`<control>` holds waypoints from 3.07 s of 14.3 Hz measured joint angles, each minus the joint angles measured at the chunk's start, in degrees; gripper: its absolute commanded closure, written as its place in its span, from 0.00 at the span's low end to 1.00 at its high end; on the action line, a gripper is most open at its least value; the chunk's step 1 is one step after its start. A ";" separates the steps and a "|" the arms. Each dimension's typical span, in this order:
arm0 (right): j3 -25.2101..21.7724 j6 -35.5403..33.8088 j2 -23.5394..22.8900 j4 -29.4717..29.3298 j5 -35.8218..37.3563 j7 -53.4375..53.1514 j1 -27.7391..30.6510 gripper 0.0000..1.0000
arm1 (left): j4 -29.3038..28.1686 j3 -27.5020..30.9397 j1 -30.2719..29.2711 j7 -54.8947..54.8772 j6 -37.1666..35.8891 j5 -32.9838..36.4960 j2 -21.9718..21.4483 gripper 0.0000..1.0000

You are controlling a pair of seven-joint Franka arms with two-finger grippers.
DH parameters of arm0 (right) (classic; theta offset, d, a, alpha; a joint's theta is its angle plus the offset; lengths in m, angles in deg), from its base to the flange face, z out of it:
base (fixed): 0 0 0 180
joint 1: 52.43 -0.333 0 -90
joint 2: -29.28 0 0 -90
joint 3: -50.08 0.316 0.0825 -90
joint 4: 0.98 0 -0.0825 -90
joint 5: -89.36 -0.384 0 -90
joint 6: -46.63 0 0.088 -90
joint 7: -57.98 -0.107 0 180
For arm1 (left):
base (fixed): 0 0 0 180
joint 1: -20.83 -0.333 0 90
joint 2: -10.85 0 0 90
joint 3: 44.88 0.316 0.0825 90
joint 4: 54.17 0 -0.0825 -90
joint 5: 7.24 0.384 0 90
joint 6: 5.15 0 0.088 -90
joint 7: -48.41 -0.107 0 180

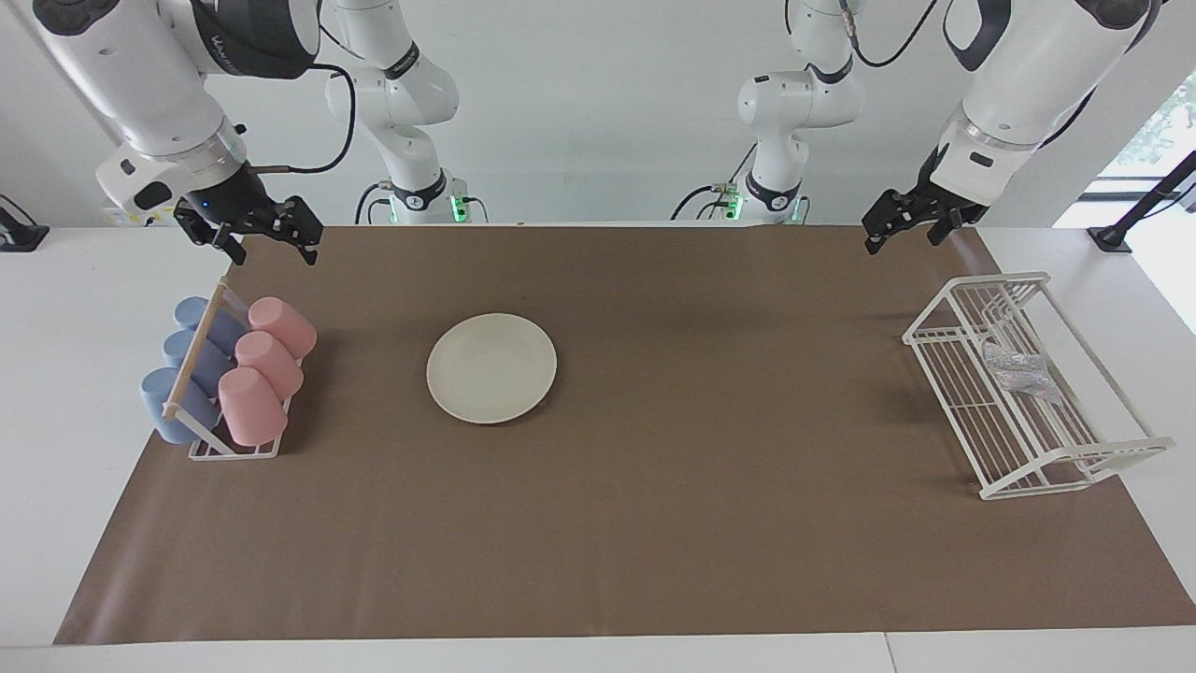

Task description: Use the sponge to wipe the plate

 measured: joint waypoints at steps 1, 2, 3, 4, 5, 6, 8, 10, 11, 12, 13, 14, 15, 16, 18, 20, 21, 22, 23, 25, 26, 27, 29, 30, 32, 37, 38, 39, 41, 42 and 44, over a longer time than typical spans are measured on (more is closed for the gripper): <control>0.00 0.00 0.00 0.00 0.00 0.00 0.00 0.00 | 0.00 0.04 -0.02 0.00 0.00 0.00 0.00 0.00; 0.00 0.00 0.00 0.00 0.00 0.00 0.00 0.00 | 0.00 0.05 -0.03 0.01 0.00 0.00 0.00 0.00; 0.00 0.00 0.00 0.00 0.00 0.00 0.00 0.00 | 0.00 0.05 -0.03 0.01 0.00 0.00 0.00 0.00; 0.00 0.00 0.00 0.00 0.00 0.00 0.00 0.00 | 0.00 0.05 -0.03 0.01 0.00 0.00 0.00 0.00; 0.00 0.00 0.00 0.00 0.00 0.00 0.00 0.00 | 0.00 0.04 -0.03 0.01 0.01 0.00 0.00 0.00; 0.00 0.00 0.00 0.00 0.00 0.00 0.00 0.00 | 0.00 0.03 -0.03 0.01 0.07 0.00 0.00 0.00; 0.00 0.00 0.00 0.00 0.00 0.00 0.00 0.00 | 0.00 0.03 -0.03 0.01 0.47 0.00 0.00 0.00; 0.01 0.00 0.00 0.00 0.00 -0.02 0.00 0.00 | 0.00 -0.03 -0.03 0.01 0.86 0.00 0.00 0.00; 0.01 0.00 0.00 0.00 0.00 -0.47 -0.03 0.00 | -0.01 -0.10 -0.03 0.01 1.12 0.05 0.00 0.00; 0.01 0.00 0.00 0.00 -0.03 -1.83 -0.24 0.00 | -0.07 -0.15 -0.03 0.01 1.32 0.55 0.00 0.00; 0.03 0.00 0.00 0.00 -0.05 -4.51 -0.75 0.00 | -0.24 -0.24 -0.02 0.01 1.52 2.53 0.01 0.00; 0.05 0.00 0.00 0.00 -0.05 -7.96 -1.40 0.00 | -0.70 -0.39 0.03 0.00 1.85 6.47 0.16 0.00; 0.06 0.00 0.00 0.00 -0.06 -11.33 -2.21 0.00 | -1.48 -0.64 0.17 -0.02 2.83 10.99 0.57 0.00; 0.06 0.00 0.00 0.00 -0.06 -14.71 -3.21 0.00 | -2.69 -0.96 0.30 -0.02 4.58 15.34 1.20 0.00; 0.10 0.00 0.00 0.00 -0.06 -20.99 -5.18 0.00 | -5.84 -1.14 0.53 -0.02 8.90 23.96 3.02 0.00; 0.11 0.00 0.01 0.00 -0.07 -26.71 -7.02 0.00 | -8.12 -1.12 0.70 1.08 12.56 32.46 6.36 0.00; 0.12 0.00 0.01 0.00 -0.07 -29.68 -7.95 0.00 | -8.53 -1.13 0.74 2.94 14.05 36.61 8.53 0.00; 0.13 0.00 0.03 0.00 -0.08 -33.22 -8.91 0.00 | -8.57 -1.12 0.75 4.92 15.17 40.23 10.67 0.00; 0.15 0.14 0.05 0.00 -0.08 -37.28 -9.98 0.00 | -8.56 -1.08 0.74 6.51 15.84 43.74 12.56 0.00; 0.17 1.19 0.08 0.00 -0.20 -45.90 -11.93 0.00 | -8.49 -0.89 0.69 9.69 16.81 50.06 15.67 0.00; 0.18 1.85 0.09 0.00 -0.65 -50.35 -12.93 0.00 | -8.48 -0.85 0.68 11.61 17.44 51.96 16.99 0.00; 0.19 2.66 0.10 0.00 -1.20 -55.09 -14.05 0.00 | -8.45 -0.86 0.69 12.79 17.60 52.86 17.90 0.00; 0.23 3.29 0.13 0.00 -1.54 -64.50 -16.46 0.00 | -8.46 -0.85 0.68 13.78 17.65 53.32 18.62 0.00; 0.24 3.33 0.16 0.00 -1.57 -68.26 -17.58 0.00 | -8.45 -0.85 0.68 13.85 17.81 53.59 18.75 0.00; 0.27 3.33 0.30 0.00 -1.61 -75.30 -19.57 0.00 | -8.45 -0.83 0.68 13.89 18.58 54.75 19.00 0.02; 0.43 5.26 0.42 0.15 -1.99 -89.83 -24.45 0.00 | -8.45 -0.72 0.57 13.97 19.20 55.41 19.26 0.58; 0.47 5.56 0.42 0.21 -2.11 -90.44 -24.78 0.00 | -8.45 -0.69 0.49 13.97 19.27 55.51 19.27 0.77; 0.46 5.64 0.42 0.25 -2.28 -90.52 -24.97 0.00 | -8.45 -0.69 0.39 13.97 19.35 55.56 19.28 0.95; 0.47 5.75 0.42 0.26 -2.58 -90.86 -25.48 0.00 | -8.45 -0.69 0.26 13.97 19.55 55.63 19.28 1.00; 0.47 5.84 0.42 0.27 -2.67 -91.26 -25.78 0.00 | -8.44 -0.69 0.25 13.97 19.61 55.66 19.28 1.00; 0.49 7.05 0.42 0.39 -2.72 -92.69 -26.49 0.00 | -8.38 -0.70 0.25 13.97 19.67 55.72 19.27 1.00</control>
